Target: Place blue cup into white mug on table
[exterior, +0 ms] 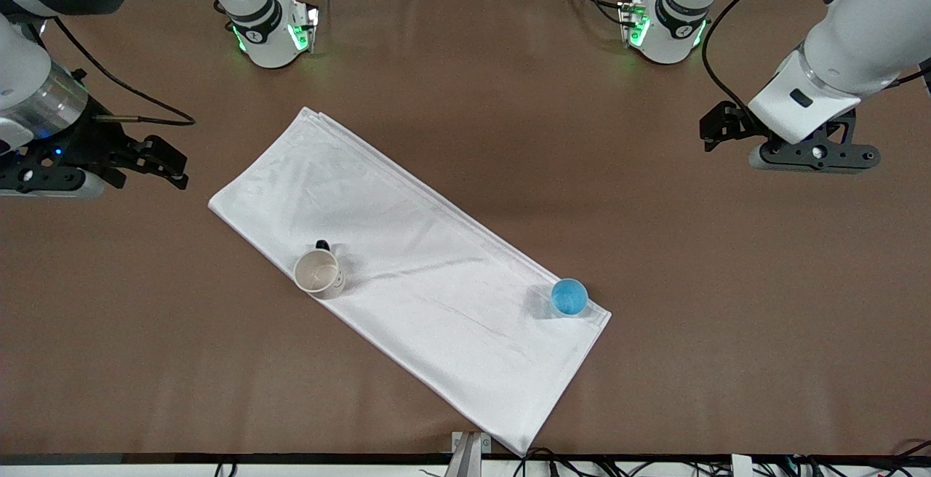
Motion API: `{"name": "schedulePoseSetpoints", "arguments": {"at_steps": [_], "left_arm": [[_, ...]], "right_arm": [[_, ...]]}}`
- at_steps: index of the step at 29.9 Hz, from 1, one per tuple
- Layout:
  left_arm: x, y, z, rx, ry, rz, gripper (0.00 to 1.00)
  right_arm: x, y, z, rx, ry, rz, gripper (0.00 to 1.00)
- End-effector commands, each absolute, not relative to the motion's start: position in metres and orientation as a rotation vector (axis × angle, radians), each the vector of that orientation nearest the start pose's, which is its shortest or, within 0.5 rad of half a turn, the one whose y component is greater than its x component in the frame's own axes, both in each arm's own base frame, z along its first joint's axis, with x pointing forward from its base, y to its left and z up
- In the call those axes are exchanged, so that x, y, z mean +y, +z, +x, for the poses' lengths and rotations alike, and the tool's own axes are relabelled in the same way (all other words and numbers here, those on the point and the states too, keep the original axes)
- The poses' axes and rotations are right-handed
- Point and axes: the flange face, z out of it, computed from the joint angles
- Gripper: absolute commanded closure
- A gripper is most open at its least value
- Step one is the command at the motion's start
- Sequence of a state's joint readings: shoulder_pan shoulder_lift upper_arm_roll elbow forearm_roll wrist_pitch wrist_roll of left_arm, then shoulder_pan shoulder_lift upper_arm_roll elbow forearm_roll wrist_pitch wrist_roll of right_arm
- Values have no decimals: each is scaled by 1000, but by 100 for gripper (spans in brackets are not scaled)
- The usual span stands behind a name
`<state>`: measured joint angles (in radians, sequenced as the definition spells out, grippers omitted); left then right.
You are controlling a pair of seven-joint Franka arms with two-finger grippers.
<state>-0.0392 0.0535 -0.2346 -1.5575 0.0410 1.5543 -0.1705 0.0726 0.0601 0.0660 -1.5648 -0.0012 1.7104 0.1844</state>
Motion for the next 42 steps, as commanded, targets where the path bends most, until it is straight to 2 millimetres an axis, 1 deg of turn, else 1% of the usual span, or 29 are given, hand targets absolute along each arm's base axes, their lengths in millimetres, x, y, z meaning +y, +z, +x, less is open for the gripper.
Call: {"name": "schedulePoseSetpoints", "arguments": {"at_steps": [1, 4, 8, 10, 13, 15, 16, 19, 21, 23, 25, 29, 30, 33, 36, 37, 40, 42], "left_arm": [[-150, 604, 550, 141, 62, -3114, 0], [-151, 606, 551, 122, 58, -3122, 0], [-150, 598, 555, 117, 77, -3116, 0], [-150, 598, 555, 117, 75, -3112, 0], [-150, 597, 555, 120, 77, -3110, 0], [-150, 590, 558, 120, 96, -3109, 0], [-149, 586, 561, 118, 108, -3109, 0], [-150, 571, 569, 116, 142, -3110, 0], [-151, 565, 576, 99, 129, -3118, 0], [-152, 552, 584, 54, 136, -3125, 0], [-158, 537, 592, 6, 139, -3130, 0], [-179, 504, 608, -86, 123, -3147, 0], [-186, 493, 612, -109, 123, -3150, 0], [-202, 467, 623, -170, 115, -3157, 0], [-216, 445, 633, -239, 89, -3171, 0], [-221, 436, 636, -266, 79, -3176, 0], [-235, 411, 644, -310, 53, -3190, 0], [-241, 396, 649, -328, 36, -3201, 0]], "right_arm": [[76, 607, 575, 60, -123, -3106, 0], [78, 602, 577, 60, -108, -3106, 0], [84, 591, 576, 61, -79, -3109, 0], [94, 586, 574, 44, -67, -3110, 0], [109, 571, 570, 40, -26, -3115, 0], [122, 565, 567, 24, -16, -3116, 0], [130, 558, 567, 0, -4, -3117, 0], [148, 536, 565, -44, 4, -3118, 0], [160, 519, 563, -59, 11, -3118, 0], [172, 500, 561, -68, 12, -3118, 0], [175, 484, 560, -77, 14, -3119, 0], [193, 448, 556, -119, 18, -3116, 0], [196, 436, 555, -128, 21, -3115, 0], [202, 407, 554, -136, 16, -3114, 0], [205, 380, 556, -87, 27, -3115, 0], [209, 369, 556, -74, 37, -3116, 0], [217, 347, 557, -64, 56, -3119, 0], [218, 337, 559, -63, 62, -3119, 0]]}}
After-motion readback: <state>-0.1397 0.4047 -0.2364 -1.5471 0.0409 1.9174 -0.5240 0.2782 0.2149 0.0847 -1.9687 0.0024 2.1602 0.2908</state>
